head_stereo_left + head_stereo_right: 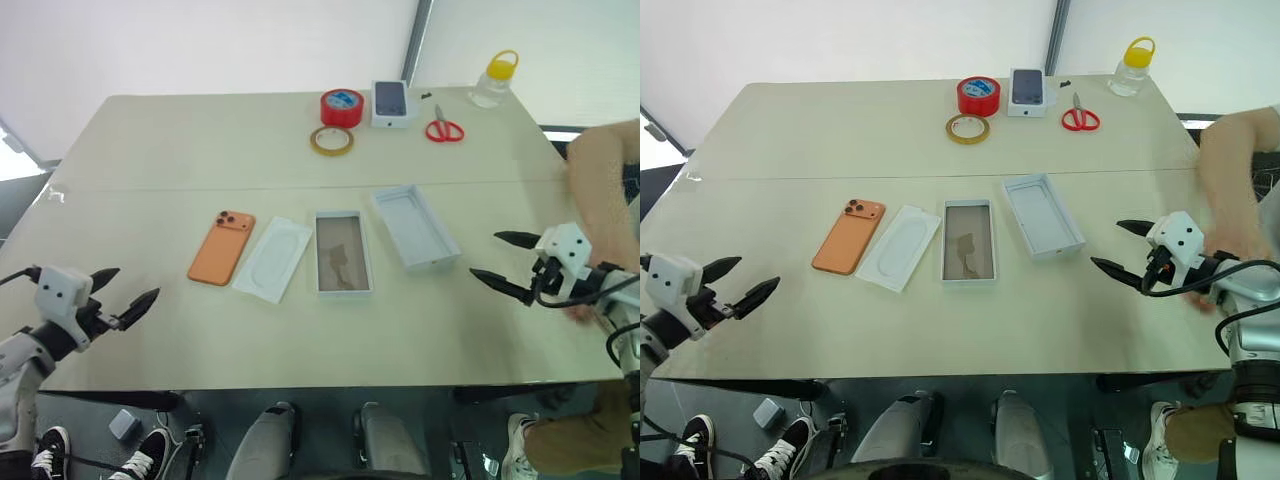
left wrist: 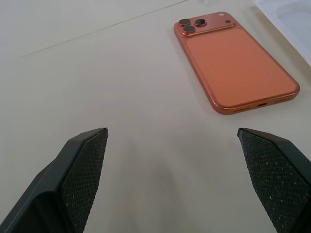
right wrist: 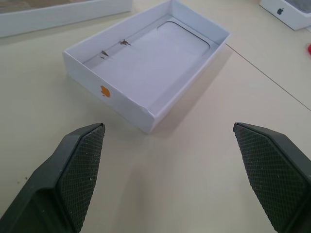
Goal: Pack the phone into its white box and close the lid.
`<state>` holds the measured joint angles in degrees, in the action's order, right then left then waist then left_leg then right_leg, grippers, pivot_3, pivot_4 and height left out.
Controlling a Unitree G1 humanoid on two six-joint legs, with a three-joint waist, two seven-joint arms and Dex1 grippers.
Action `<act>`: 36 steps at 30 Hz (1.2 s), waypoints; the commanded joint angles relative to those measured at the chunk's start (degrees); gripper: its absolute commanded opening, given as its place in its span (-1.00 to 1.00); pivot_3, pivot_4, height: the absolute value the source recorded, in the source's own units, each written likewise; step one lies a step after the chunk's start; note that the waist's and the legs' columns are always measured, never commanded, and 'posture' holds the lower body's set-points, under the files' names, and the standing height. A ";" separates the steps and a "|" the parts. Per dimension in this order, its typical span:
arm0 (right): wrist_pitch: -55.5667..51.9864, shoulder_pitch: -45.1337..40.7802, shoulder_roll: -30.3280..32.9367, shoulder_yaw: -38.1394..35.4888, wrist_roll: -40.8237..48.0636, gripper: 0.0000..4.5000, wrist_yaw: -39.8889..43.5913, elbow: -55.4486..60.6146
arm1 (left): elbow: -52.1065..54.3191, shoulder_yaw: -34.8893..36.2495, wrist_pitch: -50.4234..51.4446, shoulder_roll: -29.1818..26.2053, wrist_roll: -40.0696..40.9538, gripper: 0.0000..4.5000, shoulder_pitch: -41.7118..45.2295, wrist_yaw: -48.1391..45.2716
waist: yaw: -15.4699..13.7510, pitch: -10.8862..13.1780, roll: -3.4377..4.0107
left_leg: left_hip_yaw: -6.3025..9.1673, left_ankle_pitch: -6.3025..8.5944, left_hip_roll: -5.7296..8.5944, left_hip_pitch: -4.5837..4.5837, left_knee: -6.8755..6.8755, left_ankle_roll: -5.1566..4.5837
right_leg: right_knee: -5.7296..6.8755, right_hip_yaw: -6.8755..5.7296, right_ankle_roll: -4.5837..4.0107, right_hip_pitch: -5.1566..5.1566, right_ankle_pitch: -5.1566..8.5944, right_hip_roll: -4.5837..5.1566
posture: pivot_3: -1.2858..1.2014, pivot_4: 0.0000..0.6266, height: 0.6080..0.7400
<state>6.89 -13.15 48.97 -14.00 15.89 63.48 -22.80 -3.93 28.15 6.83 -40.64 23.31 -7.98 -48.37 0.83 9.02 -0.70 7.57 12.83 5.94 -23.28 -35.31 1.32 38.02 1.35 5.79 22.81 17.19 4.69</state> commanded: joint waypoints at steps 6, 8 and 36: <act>1.22 -1.04 1.15 -0.77 0.27 0.97 0.18 0.33 | 2.62 0.17 -0.06 -1.17 -0.49 1.00 1.14 1.29 | 0.02 0.00 0.00 | 0.00 0.00 0.00 0.00 0.00 0.00 | 0.00 0.00 0.00 0.00 0.00 0.00 | 0.03 -0.52 1.00; 1.11 -1.26 1.00 -0.63 0.32 0.97 0.21 0.48 | 2.86 -0.13 0.01 -1.11 -0.49 1.00 1.50 1.23 | 0.03 0.00 0.00 | 0.00 0.00 0.00 0.00 0.00 0.00 | 0.00 0.00 0.00 0.00 0.00 0.00 | 0.03 -0.52 1.00; -10.42 -5.17 -1.11 5.59 5.26 0.97 3.46 16.78 | 10.31 -8.95 21.12 -0.39 1.69 1.00 14.28 8.15 | -0.06 0.00 0.01 | 0.00 0.00 0.00 0.00 -0.01 0.00 | 0.00 0.00 0.01 0.00 -0.01 -0.01 | 0.03 -0.52 1.00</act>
<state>-2.71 -16.89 48.24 -9.20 19.43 66.29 -11.25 3.50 20.71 24.74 -40.77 24.06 4.66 -41.34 0.76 9.02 -0.69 7.58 12.82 5.94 -23.29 -35.33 1.32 38.04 1.34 5.81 22.82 17.18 4.68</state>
